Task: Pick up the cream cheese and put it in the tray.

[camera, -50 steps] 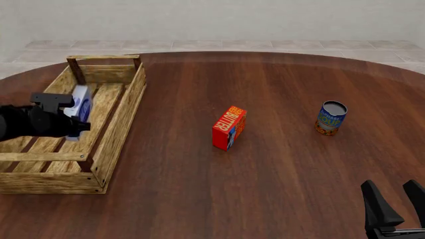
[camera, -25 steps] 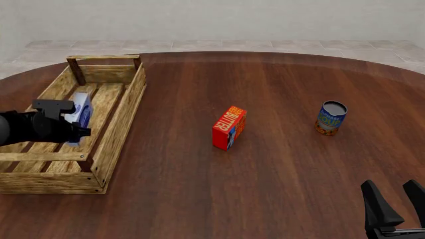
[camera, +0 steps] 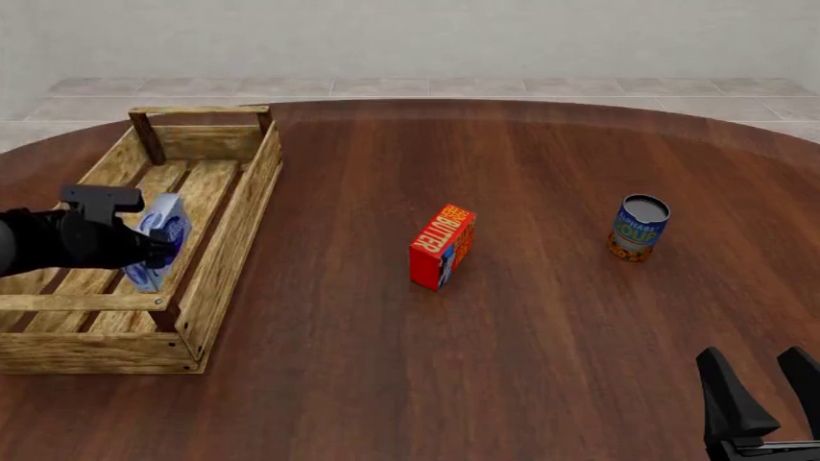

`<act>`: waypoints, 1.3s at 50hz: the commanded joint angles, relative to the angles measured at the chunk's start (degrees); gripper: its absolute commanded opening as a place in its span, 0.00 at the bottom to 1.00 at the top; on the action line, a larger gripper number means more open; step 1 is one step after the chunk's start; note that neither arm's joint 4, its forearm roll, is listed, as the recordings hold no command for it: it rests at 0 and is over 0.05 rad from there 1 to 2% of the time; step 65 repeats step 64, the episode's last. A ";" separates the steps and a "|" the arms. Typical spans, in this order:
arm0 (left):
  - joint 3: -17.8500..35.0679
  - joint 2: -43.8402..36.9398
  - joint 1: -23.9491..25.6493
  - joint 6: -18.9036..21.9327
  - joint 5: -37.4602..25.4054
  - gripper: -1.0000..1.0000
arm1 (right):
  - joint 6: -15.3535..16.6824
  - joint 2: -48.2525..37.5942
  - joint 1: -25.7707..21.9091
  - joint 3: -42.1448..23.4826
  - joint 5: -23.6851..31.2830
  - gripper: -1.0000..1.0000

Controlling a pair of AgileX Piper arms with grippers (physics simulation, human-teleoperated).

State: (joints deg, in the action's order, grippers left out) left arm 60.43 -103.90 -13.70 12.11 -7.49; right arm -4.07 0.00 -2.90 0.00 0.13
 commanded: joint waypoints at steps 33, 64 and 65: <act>-5.40 15.50 3.02 0.28 0.77 1.00 | 0.00 0.00 0.00 0.00 0.00 1.00; -26.25 38.82 7.32 -4.22 14.87 1.00 | 0.00 0.00 0.00 0.00 0.00 1.00; -26.25 38.82 7.32 -4.22 14.87 1.00 | 0.00 0.00 0.00 0.00 0.00 1.00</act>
